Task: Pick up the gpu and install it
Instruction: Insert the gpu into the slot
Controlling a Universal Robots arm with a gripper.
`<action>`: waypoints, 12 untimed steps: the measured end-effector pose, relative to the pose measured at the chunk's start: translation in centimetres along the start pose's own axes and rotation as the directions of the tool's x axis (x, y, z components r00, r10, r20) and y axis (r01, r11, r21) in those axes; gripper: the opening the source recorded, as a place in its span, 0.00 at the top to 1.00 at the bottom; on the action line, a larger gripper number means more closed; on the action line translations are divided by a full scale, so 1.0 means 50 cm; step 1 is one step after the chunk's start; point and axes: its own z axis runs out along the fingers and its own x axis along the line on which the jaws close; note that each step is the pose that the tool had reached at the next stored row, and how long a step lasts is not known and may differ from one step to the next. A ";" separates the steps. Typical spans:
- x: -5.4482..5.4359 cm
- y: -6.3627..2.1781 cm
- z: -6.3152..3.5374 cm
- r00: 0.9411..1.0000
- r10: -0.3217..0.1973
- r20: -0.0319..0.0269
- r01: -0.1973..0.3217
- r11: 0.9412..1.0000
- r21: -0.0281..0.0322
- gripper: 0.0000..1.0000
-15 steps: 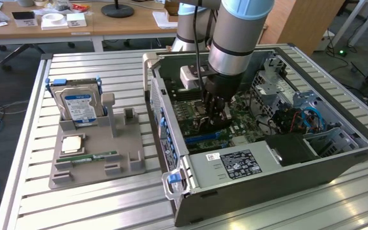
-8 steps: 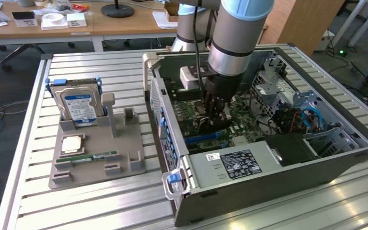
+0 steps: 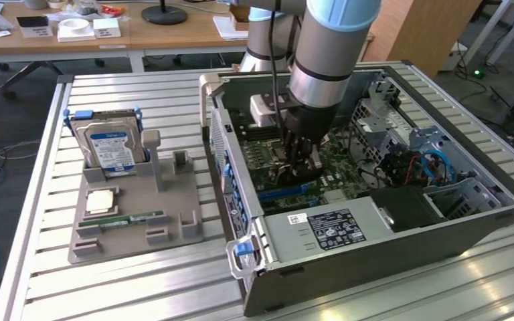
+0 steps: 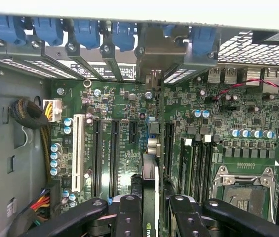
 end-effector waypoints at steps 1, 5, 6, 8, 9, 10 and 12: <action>0.000 0.000 0.001 1.000 0.000 0.000 0.000 1.000 0.000 0.74; 0.000 0.001 0.005 1.000 0.000 0.000 0.000 1.000 0.000 0.74; 0.000 0.001 0.005 1.000 0.000 0.000 0.000 1.000 0.000 0.74; 0.000 0.001 0.008 1.000 0.000 0.000 0.000 1.000 0.001 0.74; 0.000 0.001 0.009 1.000 0.000 0.000 0.000 1.000 0.001 0.74; 0.000 0.001 0.009 1.000 0.000 0.000 0.000 1.000 0.002 0.74; 0.000 0.002 0.009 1.000 0.000 0.000 0.000 1.000 0.002 0.74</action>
